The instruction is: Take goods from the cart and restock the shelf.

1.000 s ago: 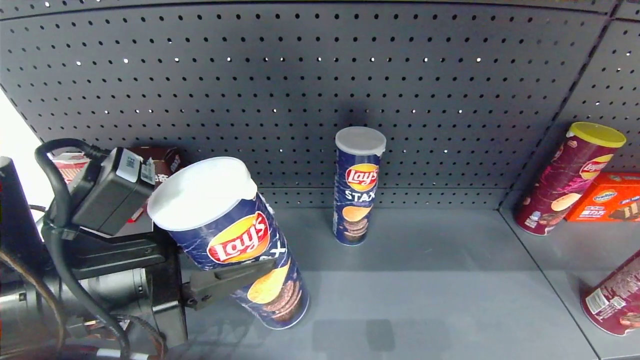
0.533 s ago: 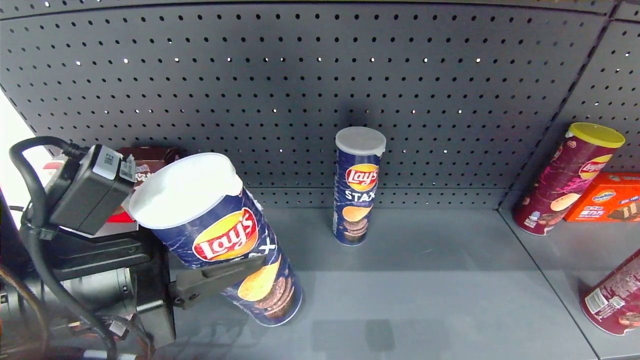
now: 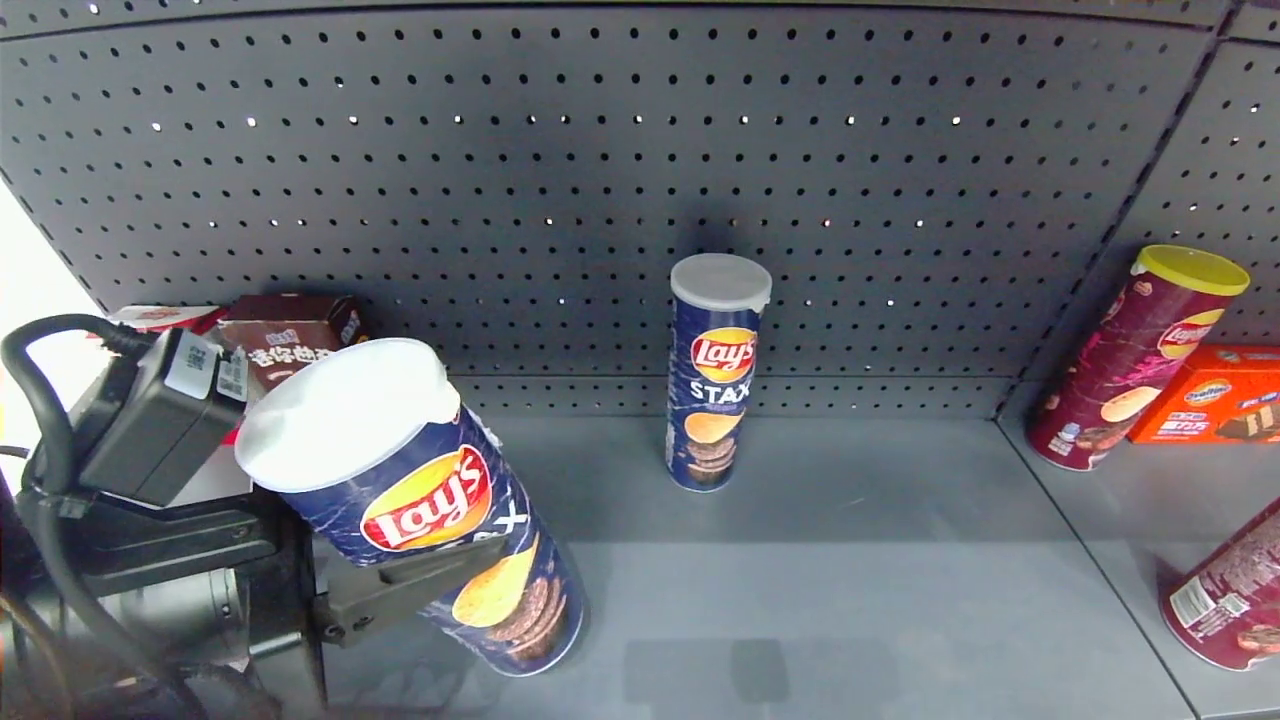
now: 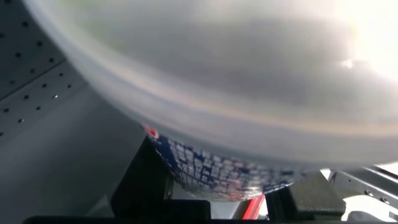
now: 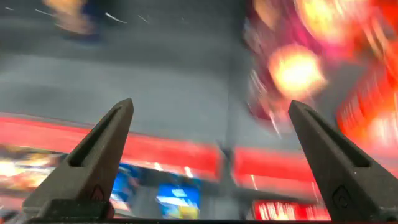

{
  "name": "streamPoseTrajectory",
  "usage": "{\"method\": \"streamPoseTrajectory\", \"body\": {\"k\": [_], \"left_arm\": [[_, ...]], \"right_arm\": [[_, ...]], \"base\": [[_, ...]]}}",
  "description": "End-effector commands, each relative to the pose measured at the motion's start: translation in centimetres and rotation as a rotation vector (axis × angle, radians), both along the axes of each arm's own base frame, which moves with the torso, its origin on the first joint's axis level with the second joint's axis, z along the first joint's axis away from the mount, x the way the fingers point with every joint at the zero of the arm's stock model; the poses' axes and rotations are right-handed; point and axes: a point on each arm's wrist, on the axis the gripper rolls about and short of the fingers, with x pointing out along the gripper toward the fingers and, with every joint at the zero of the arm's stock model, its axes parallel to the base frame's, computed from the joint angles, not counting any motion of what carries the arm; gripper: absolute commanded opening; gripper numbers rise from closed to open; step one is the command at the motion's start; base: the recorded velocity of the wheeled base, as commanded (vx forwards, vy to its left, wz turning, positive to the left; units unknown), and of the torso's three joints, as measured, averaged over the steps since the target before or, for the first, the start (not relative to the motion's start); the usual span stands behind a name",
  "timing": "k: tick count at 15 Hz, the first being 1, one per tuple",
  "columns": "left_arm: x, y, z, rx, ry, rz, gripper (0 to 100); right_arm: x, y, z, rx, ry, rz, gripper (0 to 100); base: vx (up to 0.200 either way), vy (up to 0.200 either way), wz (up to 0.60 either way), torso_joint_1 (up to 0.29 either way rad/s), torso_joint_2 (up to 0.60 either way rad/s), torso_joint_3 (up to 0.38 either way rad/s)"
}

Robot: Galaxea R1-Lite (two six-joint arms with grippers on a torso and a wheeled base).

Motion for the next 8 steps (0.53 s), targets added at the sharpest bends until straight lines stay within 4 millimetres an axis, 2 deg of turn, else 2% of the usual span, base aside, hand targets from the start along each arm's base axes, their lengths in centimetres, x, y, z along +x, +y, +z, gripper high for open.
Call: {"method": "streamPoseTrajectory", "body": {"k": [1, 3, 5, 8], "left_arm": [[0.3, -0.1, -0.4, 0.008, 0.019, 0.004, 0], [0.3, 0.0, -0.5, 0.01, 0.023, 0.006, 0], [0.3, 0.0, -0.5, 0.007, 0.026, 0.008, 0], [0.5, -0.1, -0.4, 0.0, 0.033, 0.01, 0]], "right_arm": [[0.0, 0.3, 3.7, -0.059, 0.009, 0.183, 100], [0.2, 0.4, 5.0, -0.064, 0.012, 0.273, 100], [1.3, 0.7, 6.3, -0.068, 0.056, 0.376, 100], [3.2, 0.8, 8.1, -0.075, 0.104, 0.422, 100]], "base": [[0.0, 0.0, 0.0, 0.0, 0.0, 0.0], [0.0, 0.0, 0.0, 0.0, 0.0, 0.0], [0.0, 0.0, 0.0, 0.0, 0.0, 0.0], [0.0, 0.0, 0.0, 0.0, 0.0, 0.0]]}}
